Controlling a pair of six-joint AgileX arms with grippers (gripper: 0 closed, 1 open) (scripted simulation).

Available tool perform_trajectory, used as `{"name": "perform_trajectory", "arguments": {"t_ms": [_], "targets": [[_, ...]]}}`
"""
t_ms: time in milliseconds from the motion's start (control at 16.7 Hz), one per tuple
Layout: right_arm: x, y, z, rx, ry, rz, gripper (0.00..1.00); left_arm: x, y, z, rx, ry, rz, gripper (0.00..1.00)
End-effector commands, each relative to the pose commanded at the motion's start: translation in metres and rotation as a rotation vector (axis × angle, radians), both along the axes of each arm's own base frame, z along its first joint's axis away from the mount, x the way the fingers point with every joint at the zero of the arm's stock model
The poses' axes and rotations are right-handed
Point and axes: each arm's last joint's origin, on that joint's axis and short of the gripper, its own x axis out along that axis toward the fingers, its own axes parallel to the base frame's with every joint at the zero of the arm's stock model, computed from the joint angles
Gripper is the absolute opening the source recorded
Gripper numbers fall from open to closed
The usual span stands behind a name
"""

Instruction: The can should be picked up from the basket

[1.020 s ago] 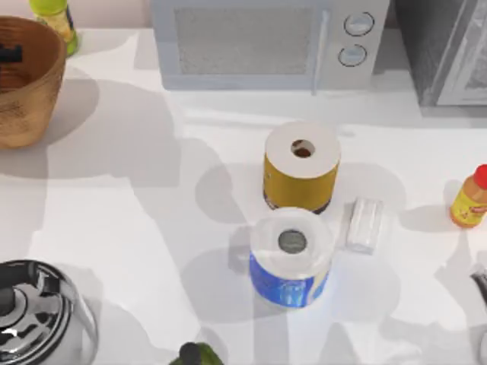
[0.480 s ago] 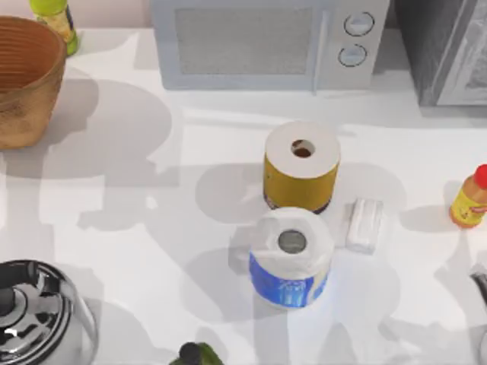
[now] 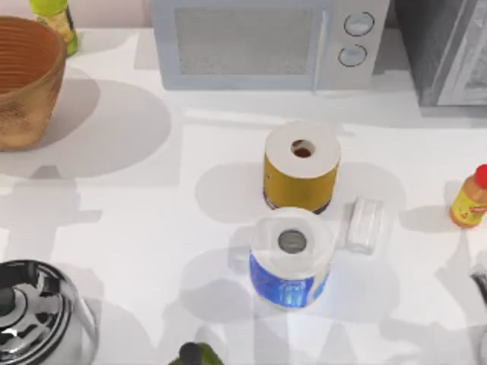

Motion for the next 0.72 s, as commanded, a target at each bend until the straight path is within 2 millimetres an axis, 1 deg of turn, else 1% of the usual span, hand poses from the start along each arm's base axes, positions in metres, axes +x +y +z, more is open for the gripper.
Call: {"name": "perform_trajectory", "arguments": {"t_ms": [60, 180, 360, 420, 540, 720], "targets": [[0.0, 0.0, 0.0, 0.0, 0.0, 0.0, 1.0, -0.016, -0.002, -0.015, 0.0, -0.059, -0.005, 0.0], [0.0, 0.0, 0.0, 0.0, 0.0, 0.0, 1.0, -0.036, -0.005, -0.048, -0.001, -0.154, -0.011, 0.0], [0.0, 0.0, 0.0, 0.0, 0.0, 0.0, 1.0, -0.049, -0.007, -0.09, -0.006, -0.259, -0.011, 0.0], [0.0, 0.0, 0.0, 0.0, 0.0, 0.0, 1.0, -0.051, -0.007, -0.1, -0.008, -0.284, -0.008, 0.0], [0.0, 0.0, 0.0, 0.0, 0.0, 0.0, 1.0, -0.052, -0.007, -0.113, -0.01, -0.32, -0.003, 0.0], [0.0, 0.0, 0.0, 0.0, 0.0, 0.0, 1.0, -0.052, -0.007, -0.118, -0.011, -0.333, 0.0, 0.0]]}}
